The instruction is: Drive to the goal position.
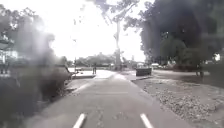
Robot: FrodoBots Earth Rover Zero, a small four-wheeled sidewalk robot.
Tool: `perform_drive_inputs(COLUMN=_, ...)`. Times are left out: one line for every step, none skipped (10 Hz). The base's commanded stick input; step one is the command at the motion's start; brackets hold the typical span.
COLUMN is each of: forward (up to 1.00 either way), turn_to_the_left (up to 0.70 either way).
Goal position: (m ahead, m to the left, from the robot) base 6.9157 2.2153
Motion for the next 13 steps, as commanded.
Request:
perform_drive_inputs(forward=1.00, turn_to_the_left=0.00)
perform_drive_inputs(forward=1.00, turn_to_the_left=0.00)
perform_drive_inputs(forward=1.00, turn_to_the_left=0.00)
perform_drive_inputs(forward=1.00, turn_to_the_left=0.00)
perform_drive_inputs(forward=1.00, turn_to_the_left=0.00)
perform_drive_inputs(forward=1.00, turn_to_the_left=0.00)
perform_drive_inputs(forward=1.00, turn_to_the_left=0.00)
perform_drive_inputs(forward=1.00, turn_to_the_left=0.00)
perform_drive_inputs(forward=1.00, turn_to_the_left=0.00)
perform_drive_inputs(forward=1.00, turn_to_the_left=0.00)
perform_drive_inputs(forward=1.00, turn_to_the_left=0.00)
perform_drive_inputs(forward=1.00, turn_to_the_left=0.00)
perform_drive_inputs(forward=1.00, turn_to_the_left=0.00)
